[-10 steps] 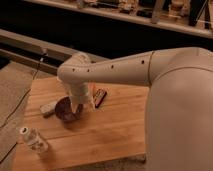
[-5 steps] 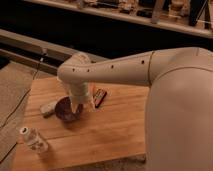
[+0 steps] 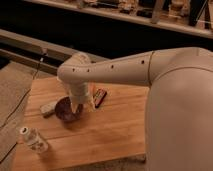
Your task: Move the arm in a circular motion
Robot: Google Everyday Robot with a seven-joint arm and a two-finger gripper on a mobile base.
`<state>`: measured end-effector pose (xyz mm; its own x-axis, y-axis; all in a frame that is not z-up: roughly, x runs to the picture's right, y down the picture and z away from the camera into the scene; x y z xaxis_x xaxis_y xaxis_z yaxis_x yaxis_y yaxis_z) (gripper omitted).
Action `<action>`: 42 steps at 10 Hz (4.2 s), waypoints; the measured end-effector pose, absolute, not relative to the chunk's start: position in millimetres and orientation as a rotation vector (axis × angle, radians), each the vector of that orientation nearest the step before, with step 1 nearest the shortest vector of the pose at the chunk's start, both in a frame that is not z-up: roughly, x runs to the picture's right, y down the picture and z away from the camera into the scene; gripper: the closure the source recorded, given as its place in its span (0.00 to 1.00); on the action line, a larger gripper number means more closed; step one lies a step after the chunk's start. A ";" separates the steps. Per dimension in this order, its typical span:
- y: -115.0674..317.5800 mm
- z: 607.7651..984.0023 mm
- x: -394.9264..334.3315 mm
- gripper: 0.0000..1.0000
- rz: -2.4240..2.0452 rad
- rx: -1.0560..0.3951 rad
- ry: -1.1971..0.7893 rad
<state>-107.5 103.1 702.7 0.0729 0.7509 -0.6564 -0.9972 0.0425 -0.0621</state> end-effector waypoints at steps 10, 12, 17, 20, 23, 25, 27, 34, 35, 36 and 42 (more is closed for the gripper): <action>87.4 708.9 -90.8 0.35 1.425 -0.557 0.573; 66.1 722.5 -82.2 0.35 1.411 -0.541 0.586; 15.4 773.4 -131.5 0.35 1.329 -0.533 0.526; 21.7 774.7 -196.0 0.35 1.256 -0.596 0.497; 47.9 748.0 -228.1 0.35 1.215 -0.673 0.523; 73.9 712.8 -224.0 0.35 1.222 -0.740 0.568; 78.3 693.3 -192.5 0.35 1.255 -0.752 0.607; 12.9 730.7 -48.9 0.35 1.423 -0.644 0.836; 0.8 751.0 -69.5 0.35 1.401 -0.638 0.854; -3.4 762.3 -90.1 0.35 1.378 -0.639 0.862; -6.1 773.9 -175.4 0.35 1.300 -0.676 0.813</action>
<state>-175.4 -6.1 773.9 0.0752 0.5552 -0.8283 -0.9877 0.1556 0.0146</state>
